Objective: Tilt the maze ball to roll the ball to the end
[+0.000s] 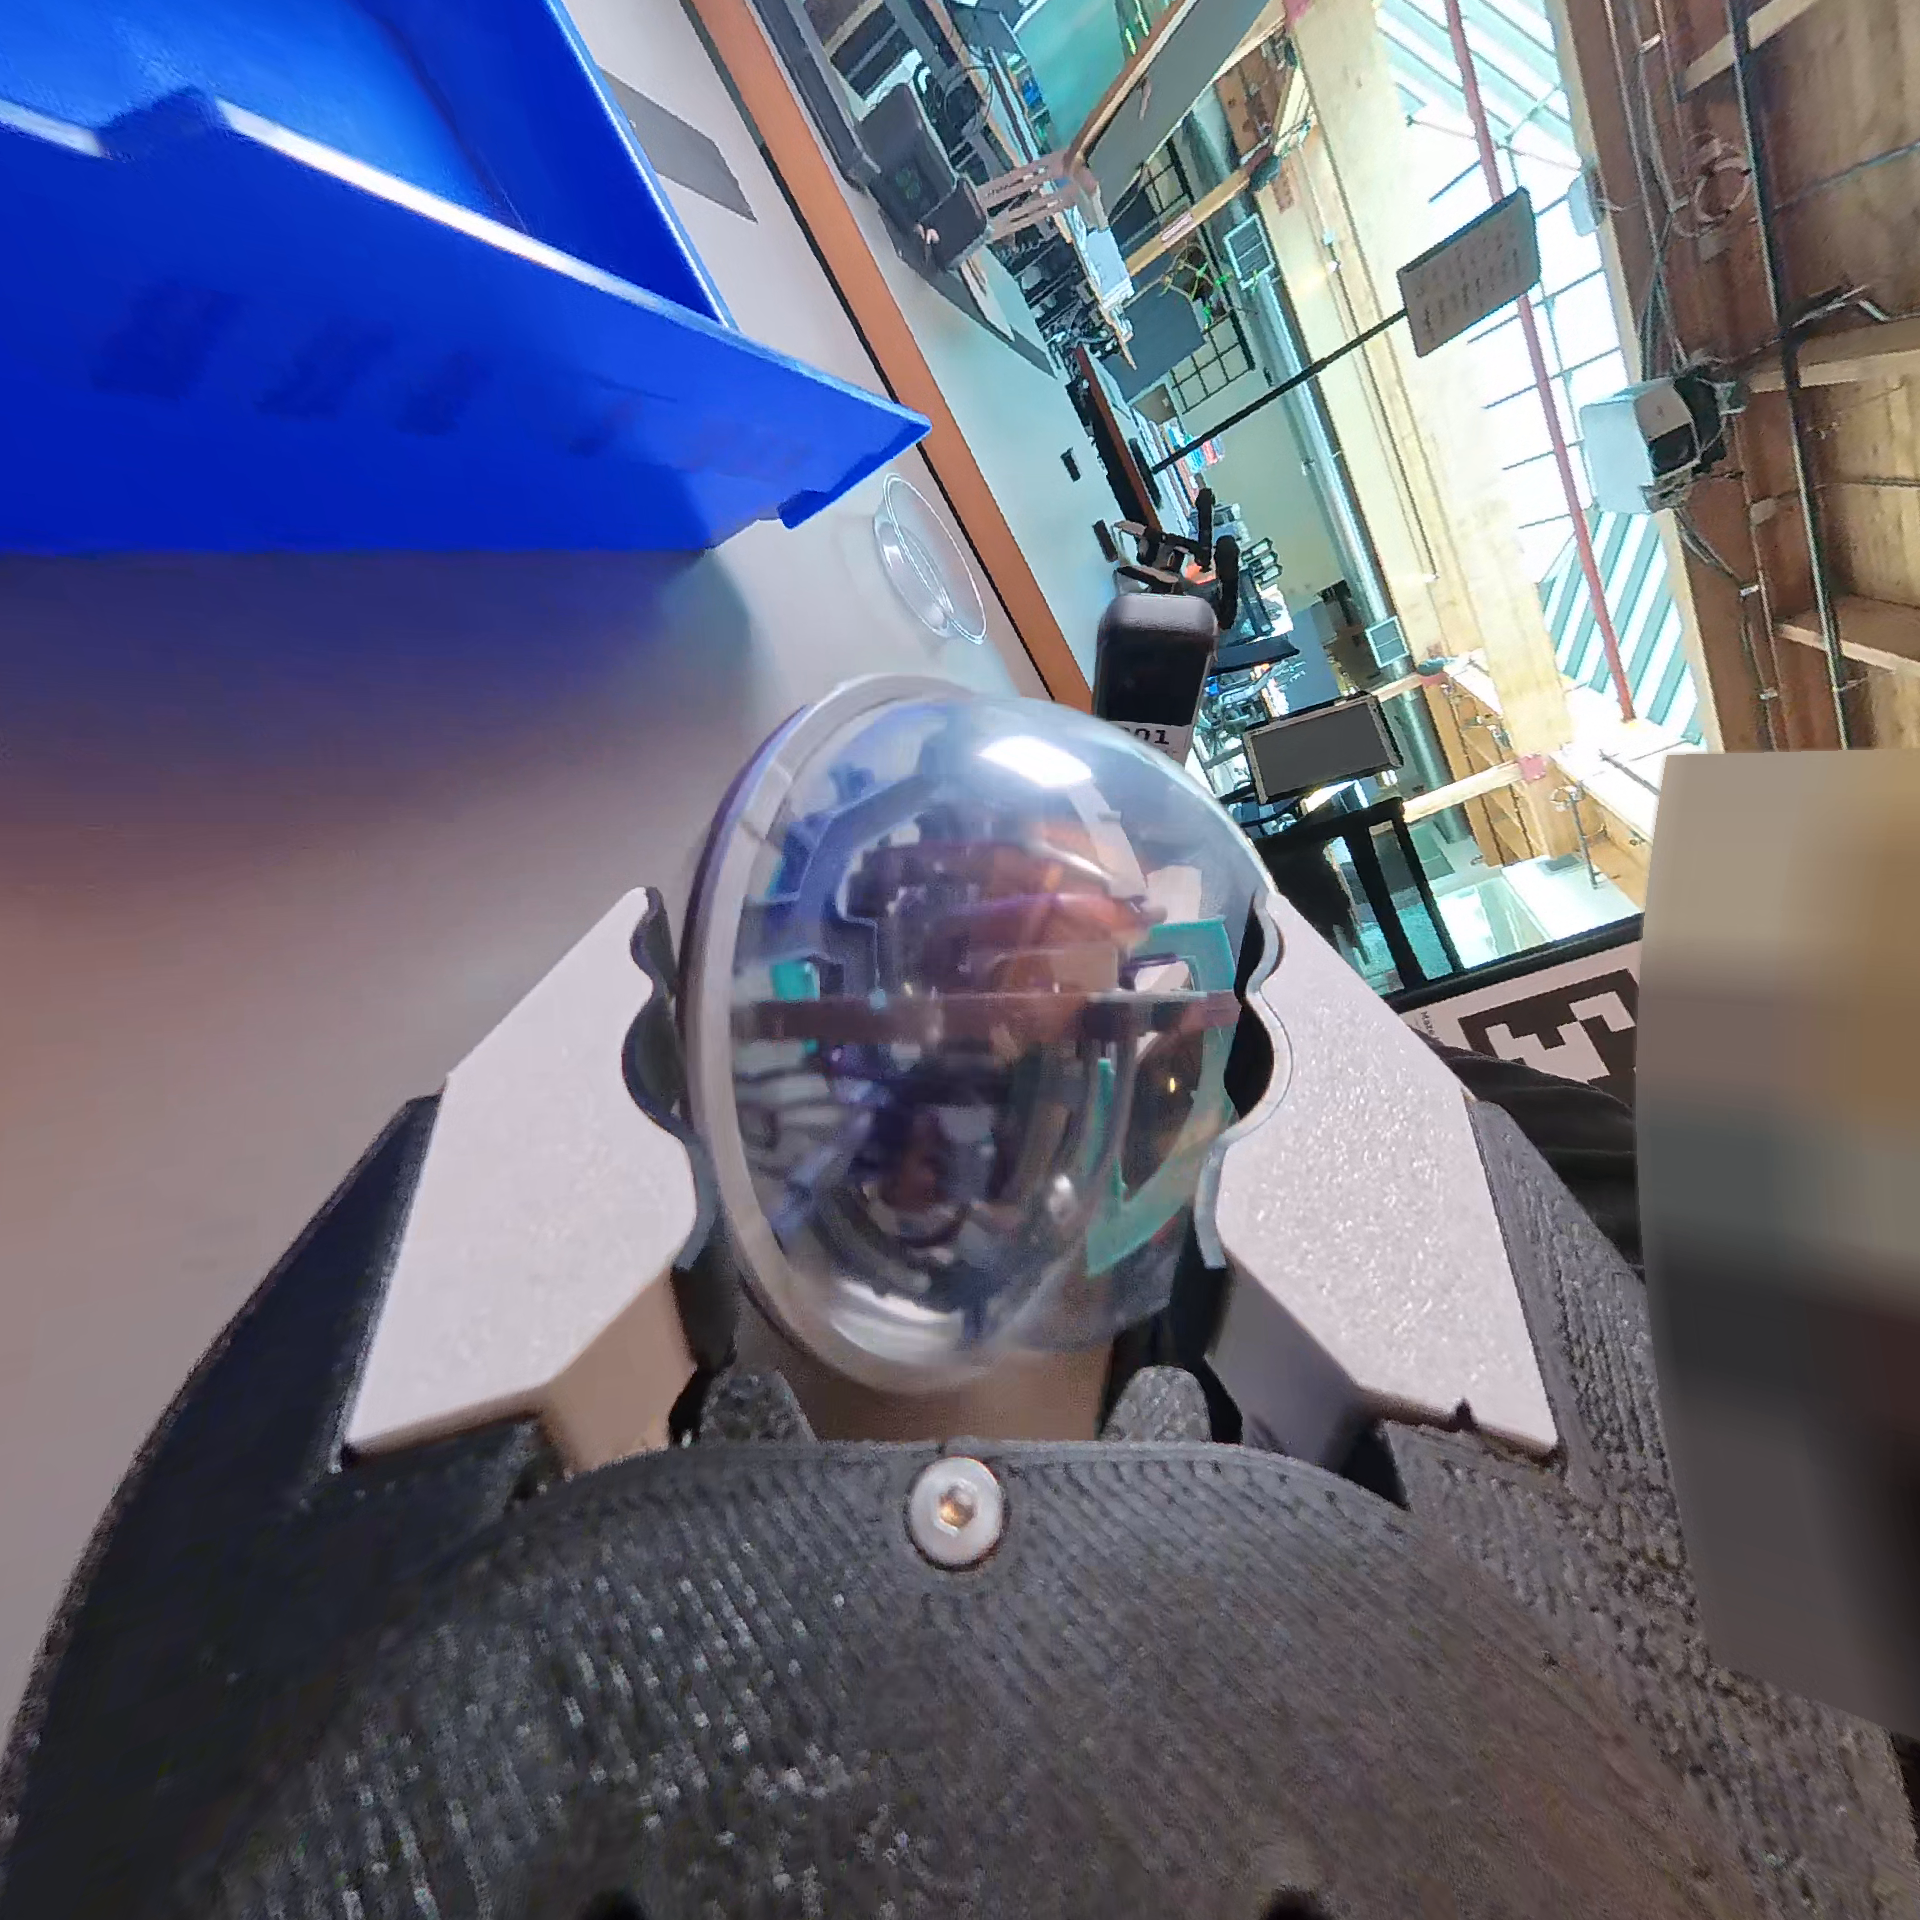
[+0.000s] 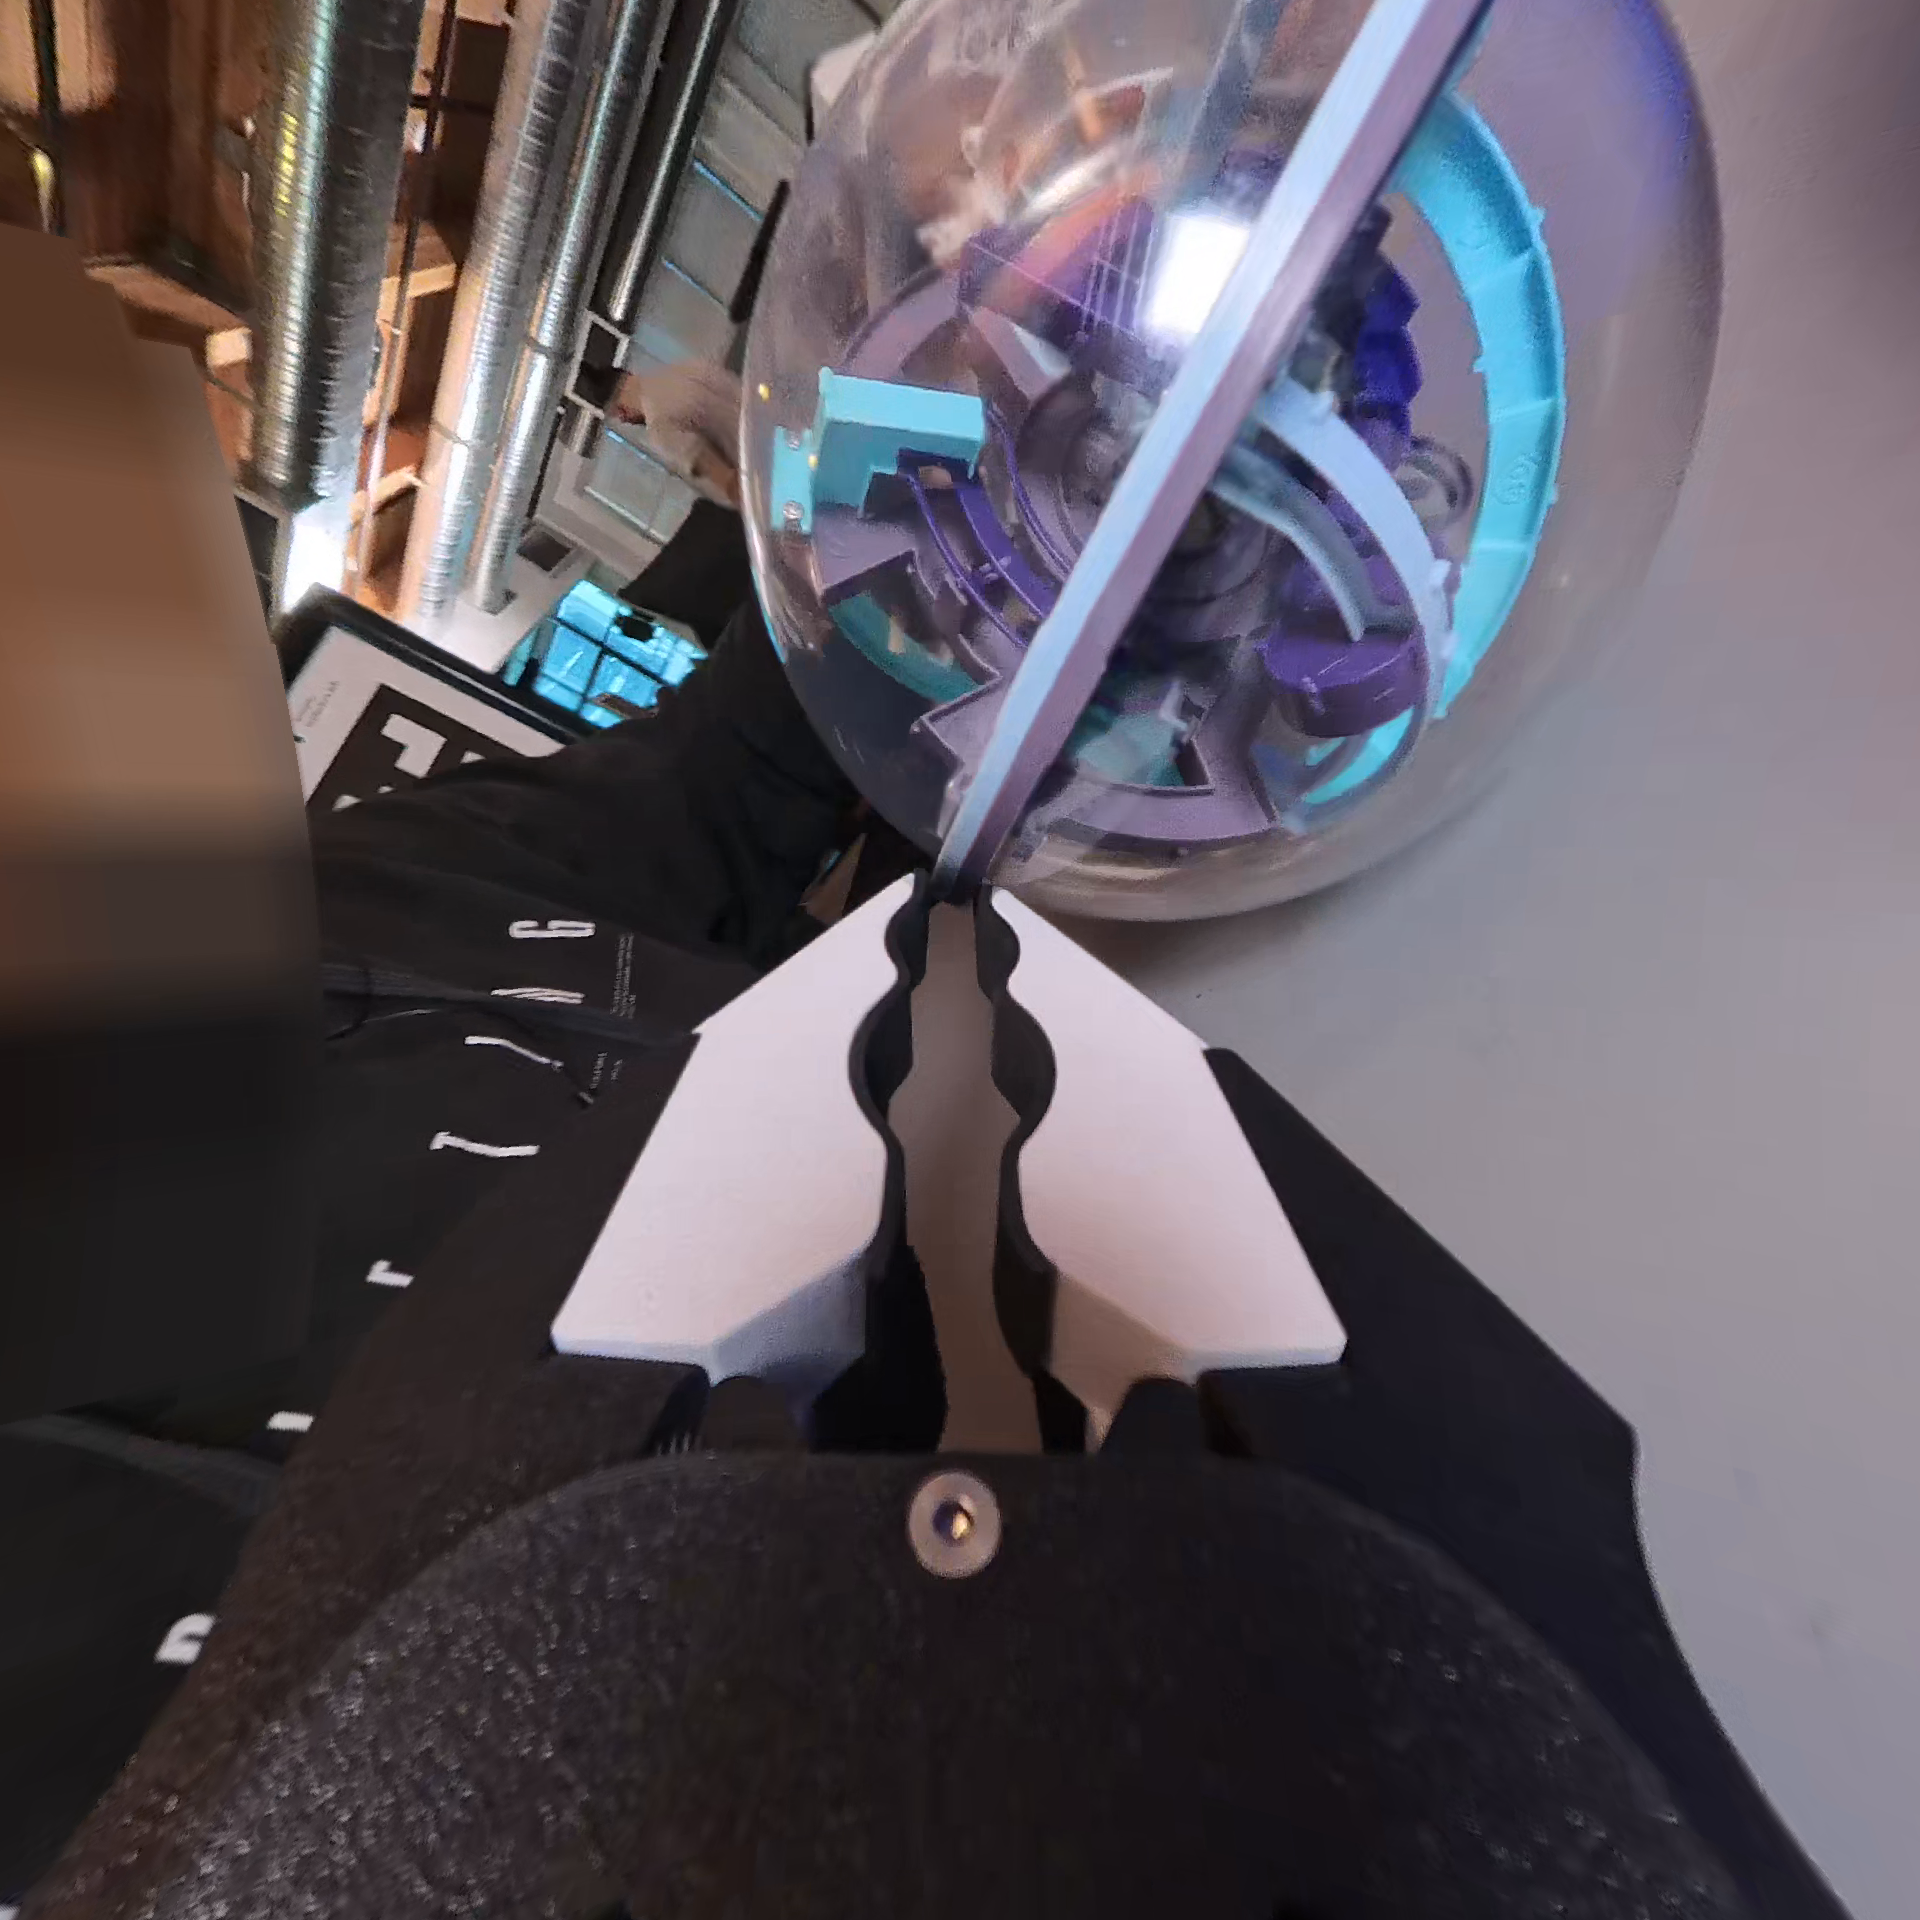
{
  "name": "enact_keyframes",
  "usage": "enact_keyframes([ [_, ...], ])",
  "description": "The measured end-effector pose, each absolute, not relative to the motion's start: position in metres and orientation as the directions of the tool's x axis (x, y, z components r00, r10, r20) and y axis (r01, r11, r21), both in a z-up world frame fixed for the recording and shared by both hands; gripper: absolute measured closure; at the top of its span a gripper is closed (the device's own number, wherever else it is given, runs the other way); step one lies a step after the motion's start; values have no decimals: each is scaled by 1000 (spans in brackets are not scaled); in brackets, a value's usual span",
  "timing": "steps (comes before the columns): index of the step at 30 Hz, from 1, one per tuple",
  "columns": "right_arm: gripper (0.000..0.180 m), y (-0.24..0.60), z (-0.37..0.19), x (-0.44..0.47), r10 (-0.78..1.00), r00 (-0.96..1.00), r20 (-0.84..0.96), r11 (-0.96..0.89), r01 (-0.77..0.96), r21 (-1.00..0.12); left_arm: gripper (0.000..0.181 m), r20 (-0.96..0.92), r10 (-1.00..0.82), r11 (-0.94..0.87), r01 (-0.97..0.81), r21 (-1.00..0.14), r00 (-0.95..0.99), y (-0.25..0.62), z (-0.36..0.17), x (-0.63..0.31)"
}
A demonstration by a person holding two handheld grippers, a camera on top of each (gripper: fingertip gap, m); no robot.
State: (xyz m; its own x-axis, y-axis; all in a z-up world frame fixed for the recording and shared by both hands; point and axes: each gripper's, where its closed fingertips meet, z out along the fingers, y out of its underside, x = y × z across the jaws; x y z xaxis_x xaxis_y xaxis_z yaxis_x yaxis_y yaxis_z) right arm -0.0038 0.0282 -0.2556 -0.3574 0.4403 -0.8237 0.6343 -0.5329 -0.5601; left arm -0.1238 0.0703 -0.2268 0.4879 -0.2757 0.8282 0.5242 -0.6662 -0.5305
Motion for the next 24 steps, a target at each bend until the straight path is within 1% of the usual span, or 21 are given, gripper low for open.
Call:
enact_keyframes([
  [2,174,35,-250,-5,502,-382,-776,-523,581,-624,72,822,-292,-658,522,-544,489,69,-228,-126],
  [4,175,39,-240,-5,551,-412,-726,-511,521,-684,70,843,-288,-665,538,-518,455,66,-232,-127],
  [5,178,41,-233,-6,593,-426,-684,-493,479,-726,72,850,-289,-656,555,-511,440,65,-233,-130],
  [7,180,47,-222,-7,721,-434,-540,-393,385,-835,76,851,-296,-641,570,-514,434,61,-236,-135],
  [9,180,54,-216,-6,852,-407,-328,-206,316,-926,76,838,-310,-638,556,-533,449,55,-239,-136],
  [11,180,51,-213,-4,898,-404,-174,-57,285,-957,75,816,-328,-632,532,-563,475,50,-240,-134],
  [12,180,45,-210,-3,896,-421,-140,-23,271,-962,74,800,-340,-623,519,-585,494,48,-239,-133],
  [15,180,37,-211,-3,882,-452,-133,-12,260,-965,69,719,-401,-587,443,-678,568,47,-226,-126],
  [17,177,43,-216,-5,885,-438,-155,-35,271,-962,64,631,-443,-556,357,-751,636,48,-216,-119],
  [20,156,51,-226,-3,885,-431,-176,-43,301,-953,57,553,-486,-556,249,-793,677,49,-209,-103],
  [22,133,58,-243,-1,887,-426,-178,-14,360,-933,56,528,-492,-569,204,-797,692,51,-209,-98],
  [24,110,67,-274,2,882,-411,-231,-7,479,-878,56,519,-493,-588,171,-790,698,50,-210,-94],
])
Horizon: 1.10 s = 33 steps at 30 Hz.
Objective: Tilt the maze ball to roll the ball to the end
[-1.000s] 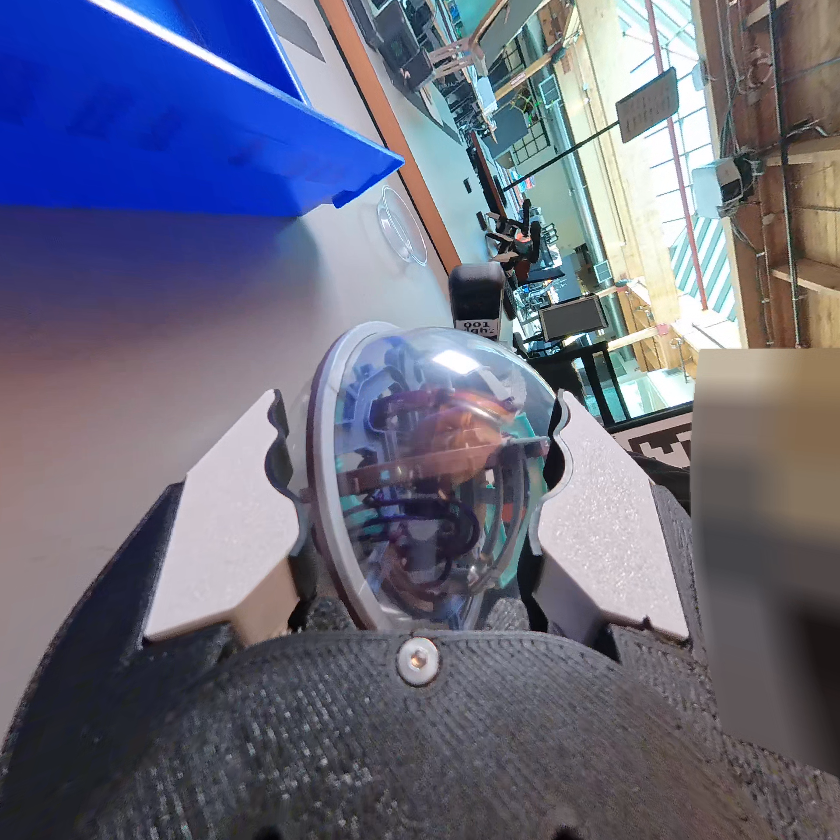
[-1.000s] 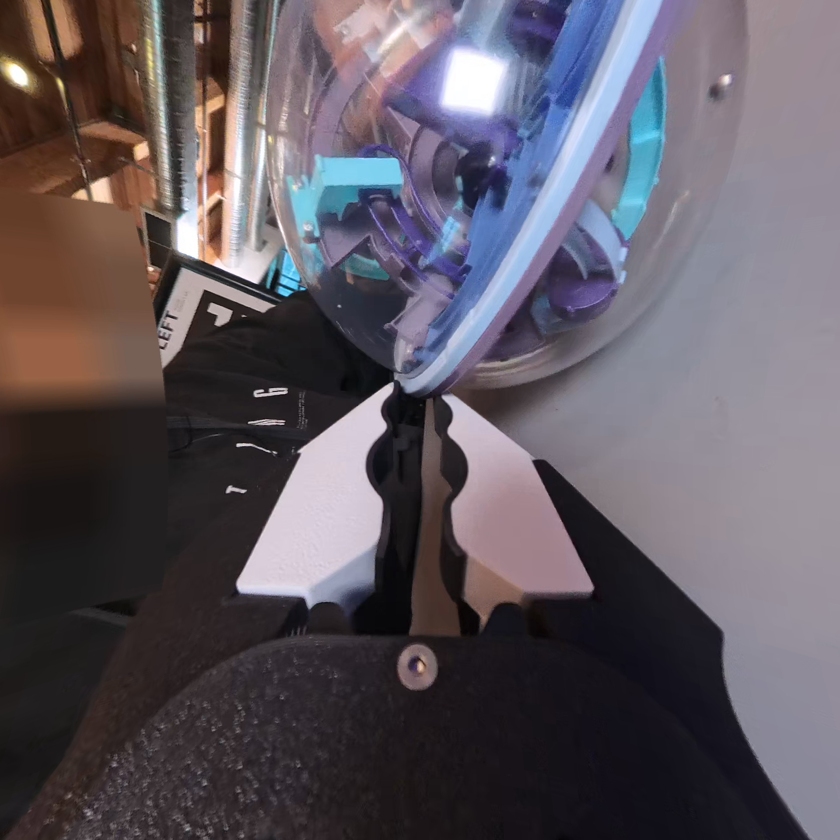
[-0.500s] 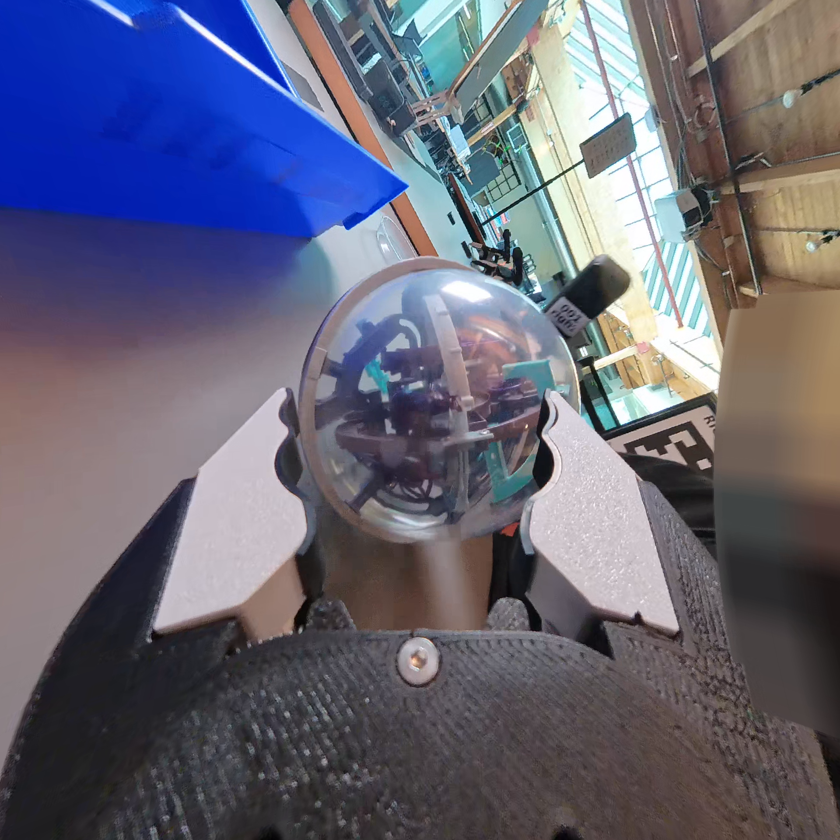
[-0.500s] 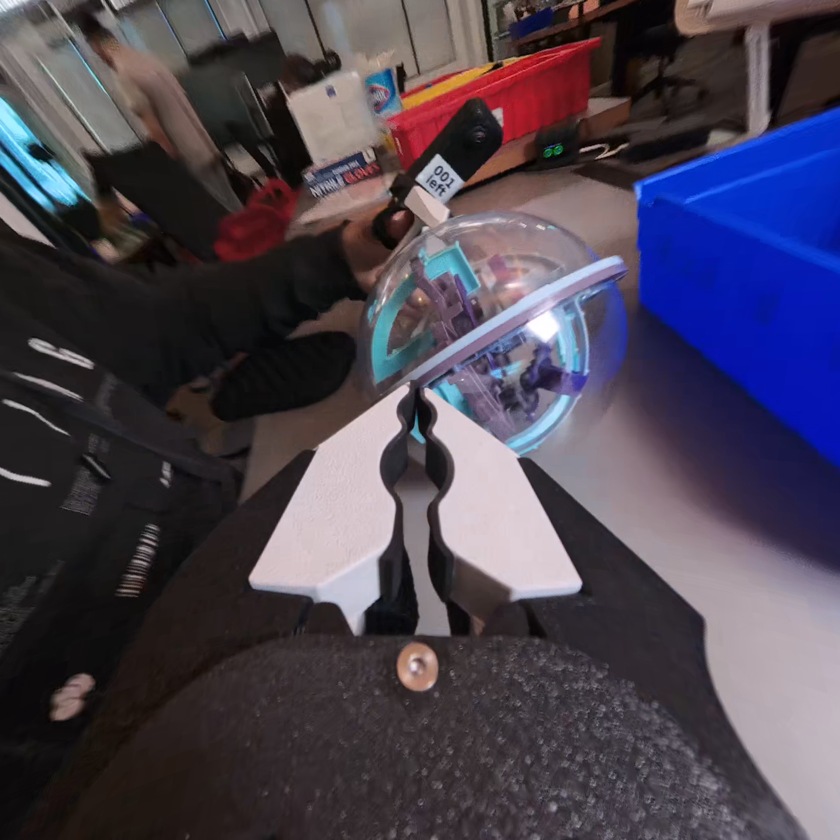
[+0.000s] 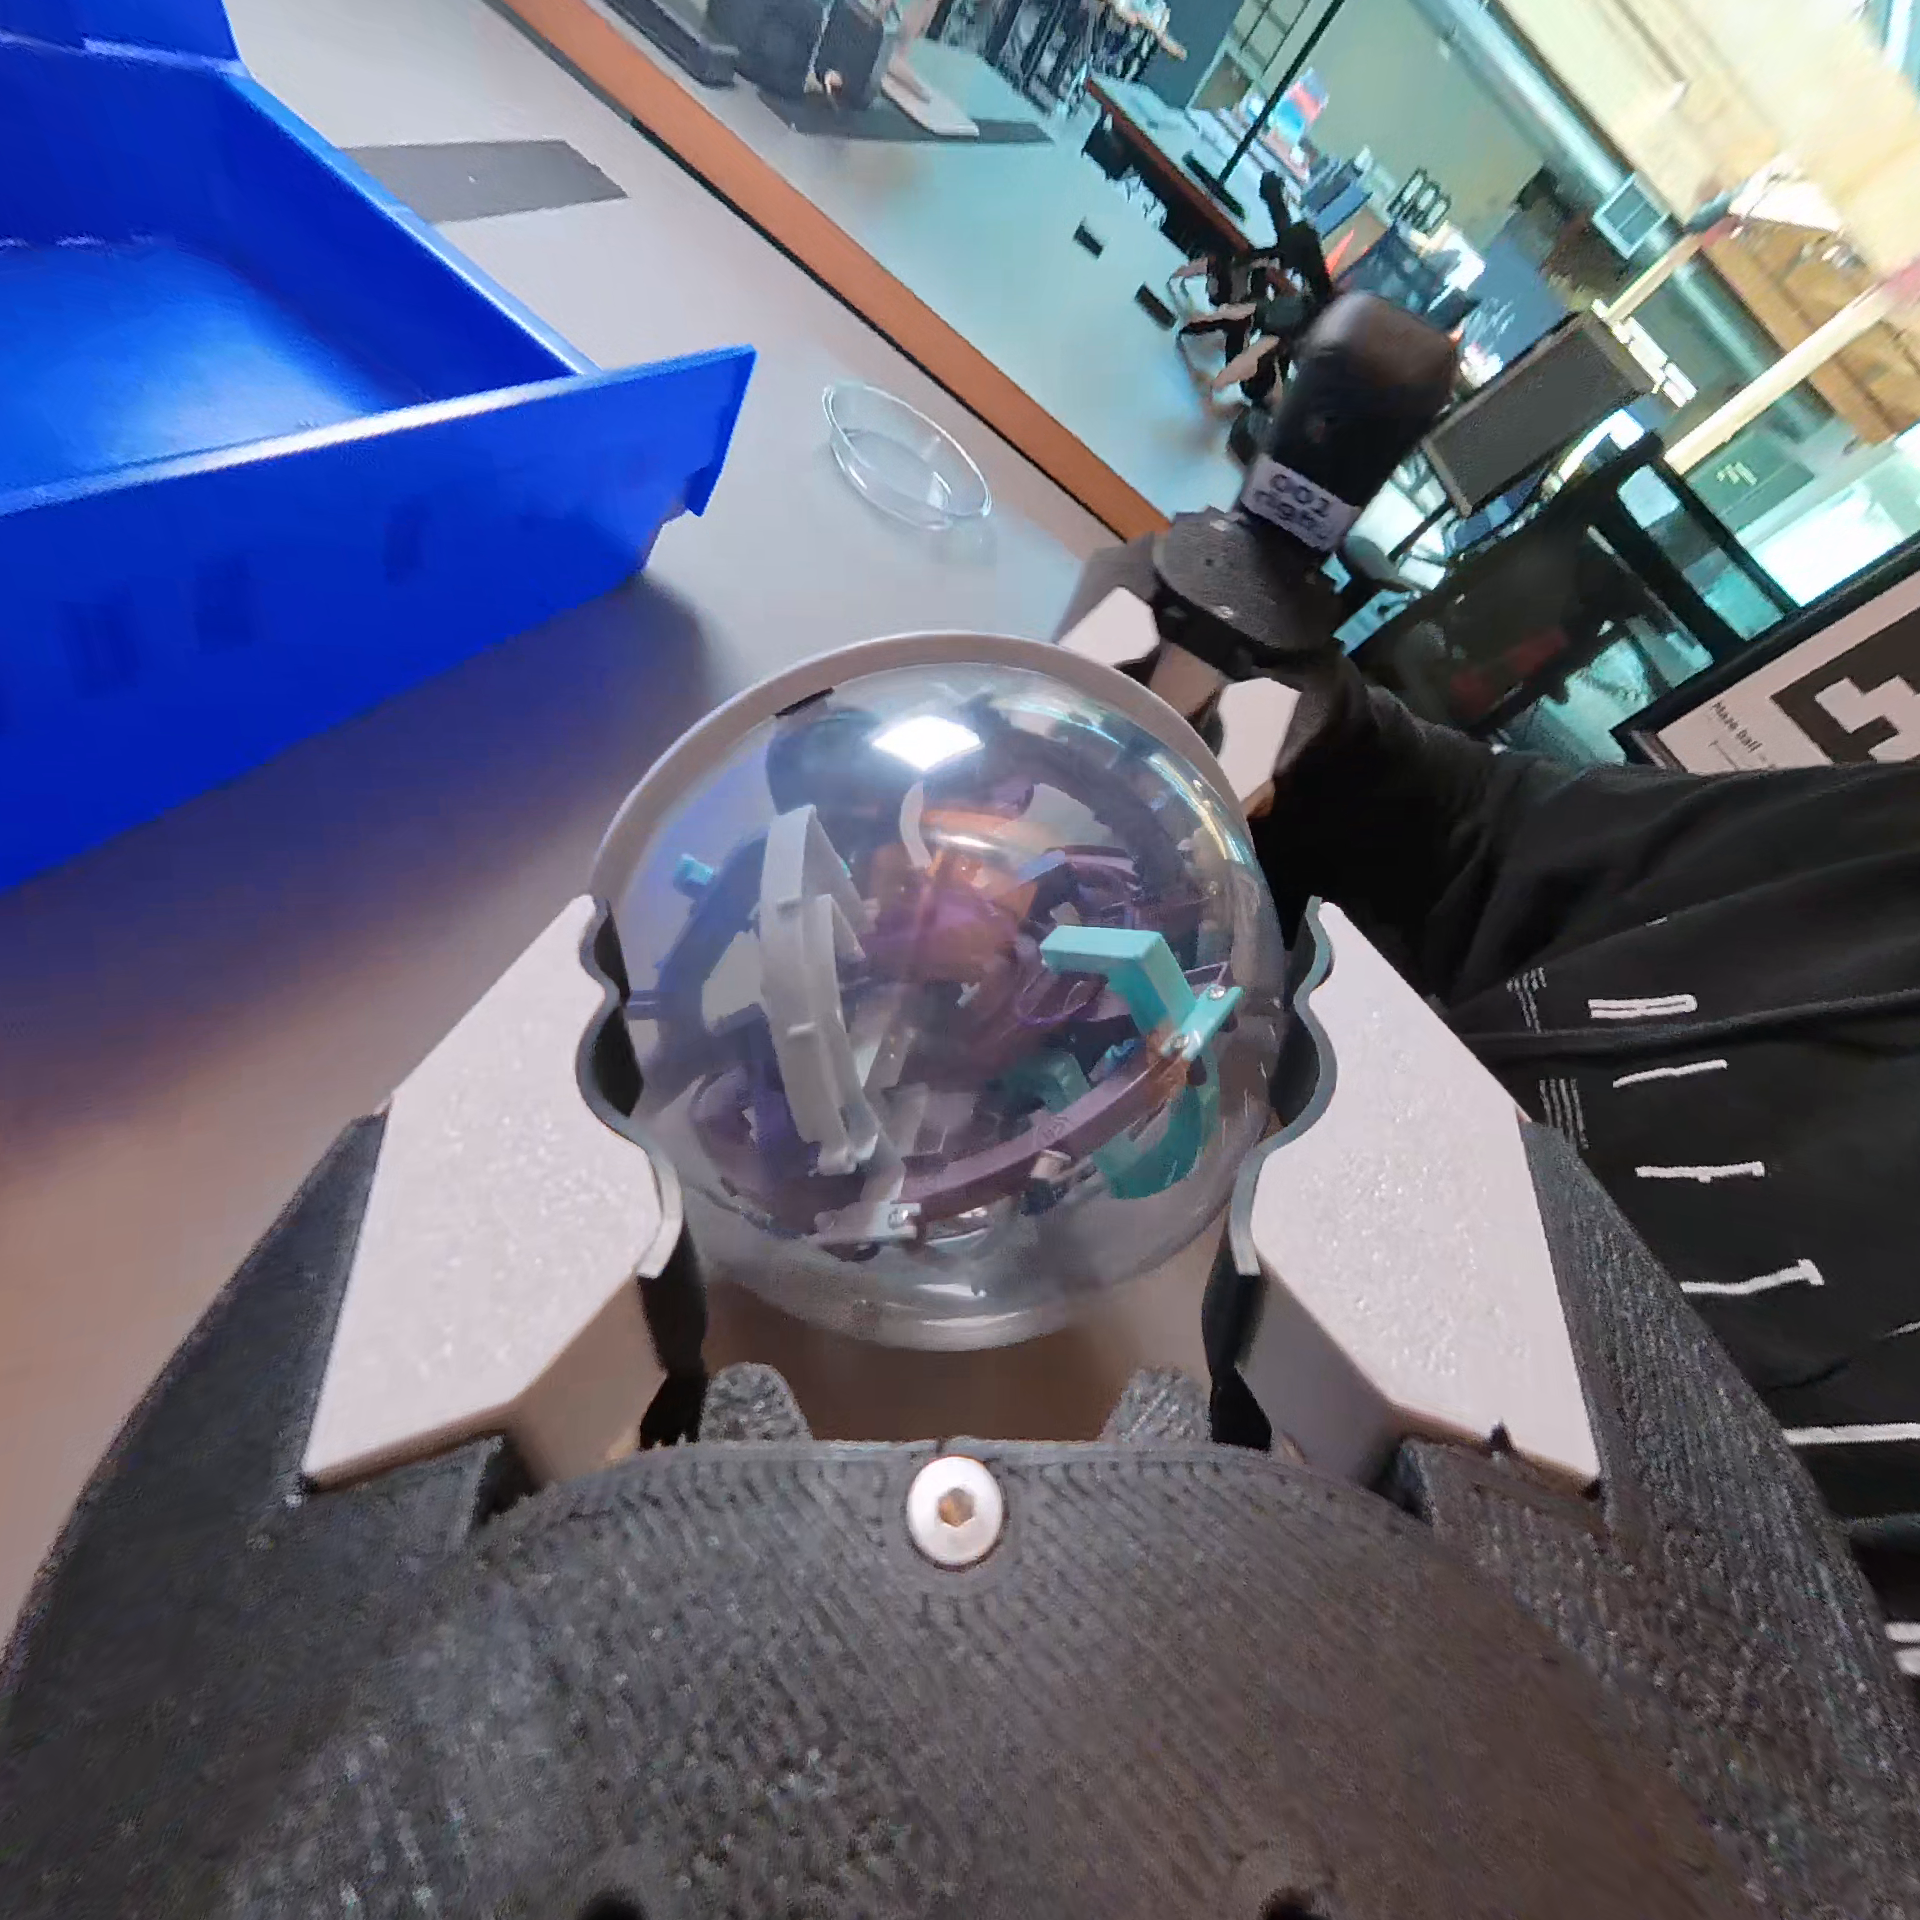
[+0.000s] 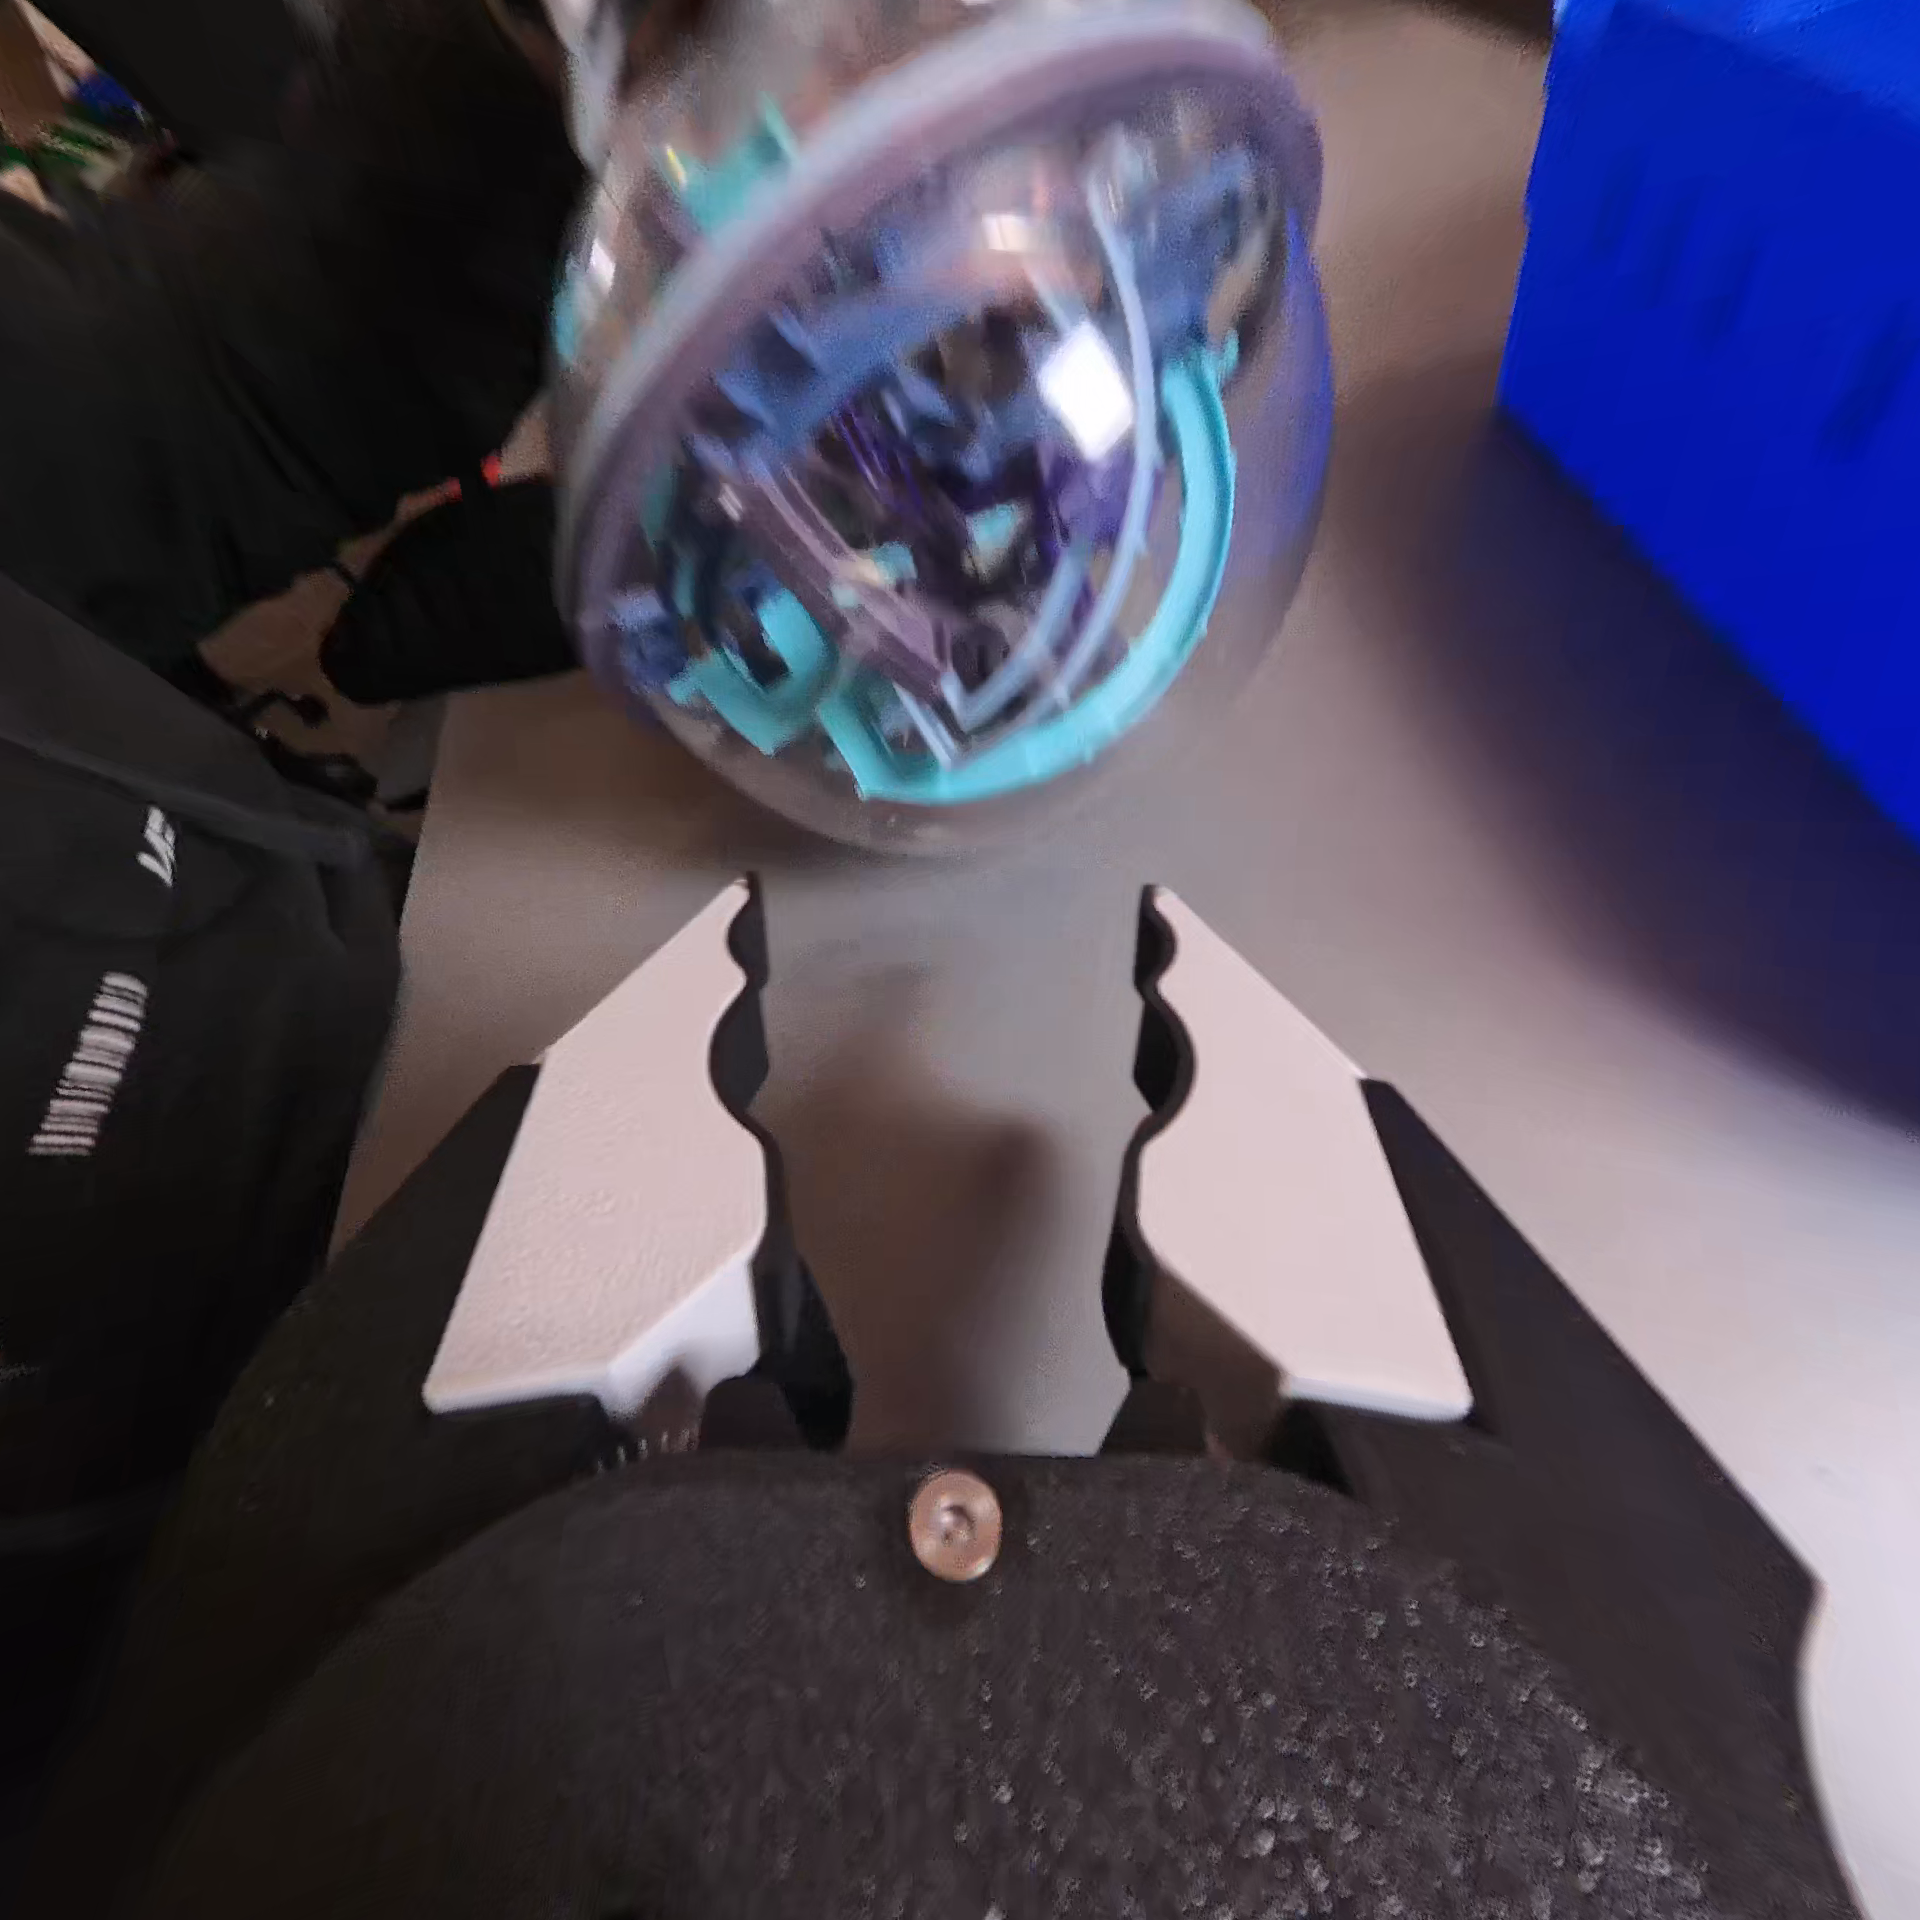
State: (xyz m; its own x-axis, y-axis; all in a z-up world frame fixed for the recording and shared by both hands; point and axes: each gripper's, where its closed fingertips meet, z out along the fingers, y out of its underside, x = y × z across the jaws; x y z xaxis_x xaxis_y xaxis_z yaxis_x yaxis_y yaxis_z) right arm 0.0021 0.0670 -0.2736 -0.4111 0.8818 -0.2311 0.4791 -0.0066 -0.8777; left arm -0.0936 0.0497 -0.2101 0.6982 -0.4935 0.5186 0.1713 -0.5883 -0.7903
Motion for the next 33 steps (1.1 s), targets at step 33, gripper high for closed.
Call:
enact_keyframes([
  [33,100,46,-39,3,790,-316,525,469,-241,-850,23,-735,-267,727,-371,-578,624,-5,17,-6],
])
